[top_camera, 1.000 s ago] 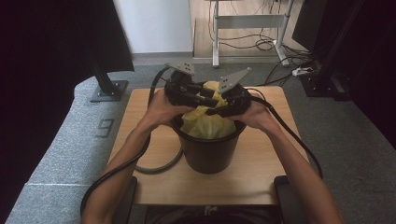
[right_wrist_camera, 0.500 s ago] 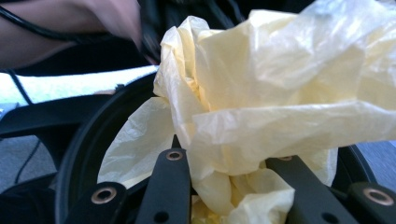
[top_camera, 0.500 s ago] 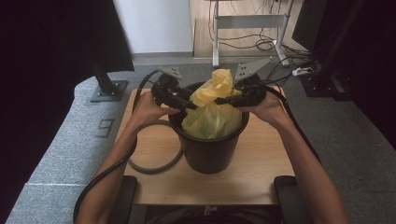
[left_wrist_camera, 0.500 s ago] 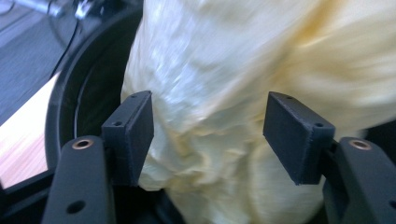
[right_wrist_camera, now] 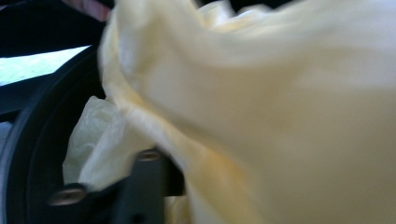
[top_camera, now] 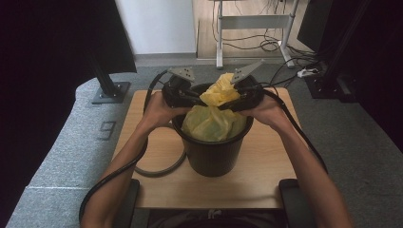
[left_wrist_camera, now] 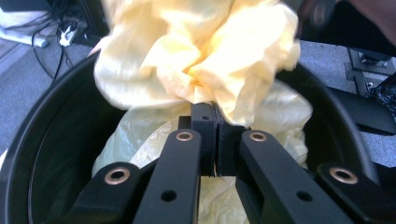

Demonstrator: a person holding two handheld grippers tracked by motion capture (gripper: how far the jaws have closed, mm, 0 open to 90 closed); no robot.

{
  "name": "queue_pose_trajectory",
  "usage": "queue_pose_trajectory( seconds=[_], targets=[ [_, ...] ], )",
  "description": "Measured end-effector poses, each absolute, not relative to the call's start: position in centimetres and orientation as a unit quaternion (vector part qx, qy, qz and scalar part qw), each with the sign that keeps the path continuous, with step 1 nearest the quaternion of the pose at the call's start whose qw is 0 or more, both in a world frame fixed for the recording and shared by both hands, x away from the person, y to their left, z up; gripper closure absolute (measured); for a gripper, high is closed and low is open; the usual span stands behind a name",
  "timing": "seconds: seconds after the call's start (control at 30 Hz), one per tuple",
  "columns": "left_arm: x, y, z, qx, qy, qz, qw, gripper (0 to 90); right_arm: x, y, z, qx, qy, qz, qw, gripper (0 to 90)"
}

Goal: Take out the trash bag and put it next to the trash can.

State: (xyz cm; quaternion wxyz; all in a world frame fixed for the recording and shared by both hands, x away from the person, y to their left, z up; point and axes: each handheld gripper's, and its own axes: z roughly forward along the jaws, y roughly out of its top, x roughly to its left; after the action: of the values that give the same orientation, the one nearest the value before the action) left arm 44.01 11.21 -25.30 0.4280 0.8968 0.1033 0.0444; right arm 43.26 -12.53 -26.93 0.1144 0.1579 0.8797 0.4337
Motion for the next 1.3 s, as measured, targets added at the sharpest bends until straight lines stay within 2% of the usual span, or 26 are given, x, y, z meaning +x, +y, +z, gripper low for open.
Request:
queue_pose_trajectory(
  seconds=[0.07, 0.13, 0.27, 0.3, 0.4, 0.47, 0.5, 0.53, 0.57, 0.67, 0.77, 0.9, 1.0, 1.03, 1.07, 1.17, 1.2, 1.27, 1.3],
  targets=[
    [43.9, 10.8, -25.0, 0.897, 0.099, 0.045, 0.428, 88.4, 43.3, -11.9, -27.3, 0.146, 0.883, 0.434, 0.102, 46.4],
    [43.9, 10.4, -25.0, 0.896, 0.093, 0.04, 0.432, 88.3, 43.3, -11.3, -27.7, 0.138, 0.884, 0.437, 0.092, 38.3],
    [43.8, 9.3, -25.2, 0.894, 0.085, 0.034, 0.439, 88.2, 43.1, -10.0, -28.1, 0.124, 0.889, 0.432, 0.087, 32.6],
    [43.8, 9.1, -25.2, 0.893, 0.081, 0.033, 0.441, 88.2, 43.0, -9.7, -28.2, 0.123, 0.891, 0.427, 0.089, 36.1],
    [43.8, 9.1, -25.2, 0.888, 0.082, 0.027, 0.451, 86.8, 42.8, -9.3, -28.2, 0.116, 0.895, 0.419, 0.097, 60.4],
    [43.8, 9.6, -25.1, 0.882, 0.089, 0.025, 0.462, 79.8, 42.9, -9.6, -28.1, 0.121, 0.892, 0.423, 0.104, 72.6],
    [43.8, 9.9, -25.0, 0.88, 0.098, 0.032, 0.464, 72.6, 42.9, -9.8, -28.1, 0.127, 0.89, 0.426, 0.105, 76.1],
    [43.8, 10.3, -24.9, 0.877, 0.106, 0.037, 0.466, 62.8, 43.0, -10.1, -28.2, 0.131, 0.89, 0.424, 0.102, 78.2],
    [43.9, 10.8, -24.9, 0.875, 0.111, 0.034, 0.469, 57.4, 42.9, -10.2, -28.2, 0.132, 0.891, 0.423, 0.102, 79.0],
    [44.0, 12.3, -24.9, 0.87, 0.133, 0.036, 0.473, 47.3, 42.9, -10.9, -28.2, 0.138, 0.889, 0.424, 0.104, 79.3],
    [44.2, 13.6, -25.4, 0.872, 0.149, 0.035, 0.465, 40.9, 42.9, -11.9, -27.8, 0.149, 0.88, 0.437, 0.108, 79.3],
    [44.4, 14.3, -26.6, 0.877, 0.16, 0.021, 0.453, 38.6, 42.8, -13.4, -27.3, 0.16, 0.868, 0.458, 0.112, 79.2],
    [44.5, 13.7, -27.3, 0.887, 0.152, 0.012, 0.436, 40.3, 42.6, -13.9, -26.8, 0.163, 0.858, 0.474, 0.107, 79.2],
    [44.5, 13.3, -27.4, 0.891, 0.149, 0.013, 0.429, 44.4, 42.5, -13.9, -26.7, 0.16, 0.856, 0.48, 0.104, 79.2],
    [44.5, 12.9, -27.5, 0.896, 0.146, 0.02, 0.419, 50.6, 42.4, -13.8, -26.5, 0.159, 0.855, 0.484, 0.099, 79.2],
    [44.4, 12.0, -27.3, 0.906, 0.14, 0.032, 0.398, 76.8, 42.1, -13.1, -26.0, 0.147, 0.854, 0.49, 0.092, 79.0],
    [44.3, 11.8, -27.1, 0.905, 0.137, 0.035, 0.4, 82.5, 42.0, -12.8, -26.0, 0.14, 0.856, 0.489, 0.09, 78.6],
    [44.1, 11.7, -26.7, 0.9, 0.136, 0.038, 0.412, 87.2, 41.9, -12.3, -26.0, 0.135, 0.86, 0.483, 0.089, 76.6],
    [44.0, 11.7, -26.5, 0.896, 0.136, 0.039, 0.421, 87.9, 41.9, -12.1, -26.1, 0.135, 0.865, 0.475, 0.091, 72.7]
  ],
)
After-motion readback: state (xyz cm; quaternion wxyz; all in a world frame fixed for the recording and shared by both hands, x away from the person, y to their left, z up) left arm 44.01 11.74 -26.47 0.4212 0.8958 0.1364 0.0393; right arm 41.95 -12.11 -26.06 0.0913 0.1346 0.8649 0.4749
